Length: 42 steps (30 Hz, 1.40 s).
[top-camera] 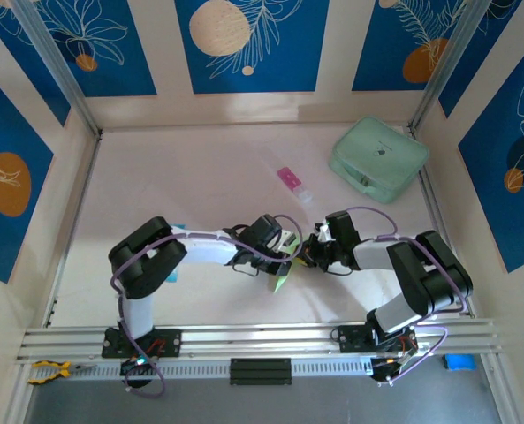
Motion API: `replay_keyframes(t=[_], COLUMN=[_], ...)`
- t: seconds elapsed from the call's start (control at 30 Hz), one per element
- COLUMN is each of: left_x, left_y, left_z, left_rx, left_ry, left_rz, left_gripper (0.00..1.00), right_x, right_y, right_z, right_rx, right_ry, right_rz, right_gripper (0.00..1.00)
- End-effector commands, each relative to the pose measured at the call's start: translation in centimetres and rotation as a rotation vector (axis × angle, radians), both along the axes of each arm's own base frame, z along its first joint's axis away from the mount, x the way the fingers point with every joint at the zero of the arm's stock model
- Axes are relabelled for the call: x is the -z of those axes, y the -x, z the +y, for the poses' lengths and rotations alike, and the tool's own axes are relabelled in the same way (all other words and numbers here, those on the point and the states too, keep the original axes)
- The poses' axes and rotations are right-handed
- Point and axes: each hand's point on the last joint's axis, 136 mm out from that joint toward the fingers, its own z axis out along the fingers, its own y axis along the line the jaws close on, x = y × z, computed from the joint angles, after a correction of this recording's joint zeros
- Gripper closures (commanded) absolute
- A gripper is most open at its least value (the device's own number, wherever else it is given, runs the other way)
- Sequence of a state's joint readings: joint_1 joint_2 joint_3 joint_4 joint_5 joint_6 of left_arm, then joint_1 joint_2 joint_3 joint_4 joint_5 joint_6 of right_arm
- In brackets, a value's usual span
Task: Fold a paper plane with a square sheet of paper (pick it up from the middle)
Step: Perform the fifth fold on the wing at the bottom-center of the table.
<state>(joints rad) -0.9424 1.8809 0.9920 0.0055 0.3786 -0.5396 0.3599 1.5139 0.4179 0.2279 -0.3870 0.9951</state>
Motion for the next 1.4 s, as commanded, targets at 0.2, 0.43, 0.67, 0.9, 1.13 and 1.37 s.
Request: replay_keyframes(t=[0.2, 0.43, 0.67, 0.9, 1.13, 1.37], left_x=[4.8, 4.6, 4.5, 4.8, 6.4, 6.8], left_y=[2.8, 2.6, 2.5, 2.5, 3.2, 3.3], left_z=[4.2, 4.0, 4.0, 4.2, 4.3, 4.4], left_rx=[-0.017, -0.021, -0.031, -0.036, -0.027, -0.028], left_ry=[-0.126, -0.123, -0.121, -0.133, -0.168, -0.177], left_rz=[0.093, 0.087, 0.089, 0.096, 0.157, 0.171], left_gripper=[1.00, 1.00, 1.00, 1.00, 1.00, 1.00], right_x=[-0.9, -2.7, -1.0, 1.5, 1.3, 1.2], right_y=[0.5, 0.5, 0.8, 0.9, -1.8, -4.0], right_z=[-2.1, -0.6, 1.3, -1.8, -3.8, -6.1], right_rx=[0.038, 0.002, -0.043, 0.040, 0.097, 0.188], right_ry=[0.093, 0.030, 0.030, 0.125, 0.106, 0.088], right_rz=[0.003, -0.075, -0.041, 0.028, 0.018, 0.011], right_gripper=[0.91, 0.91, 0.91, 0.92, 0.91, 0.90])
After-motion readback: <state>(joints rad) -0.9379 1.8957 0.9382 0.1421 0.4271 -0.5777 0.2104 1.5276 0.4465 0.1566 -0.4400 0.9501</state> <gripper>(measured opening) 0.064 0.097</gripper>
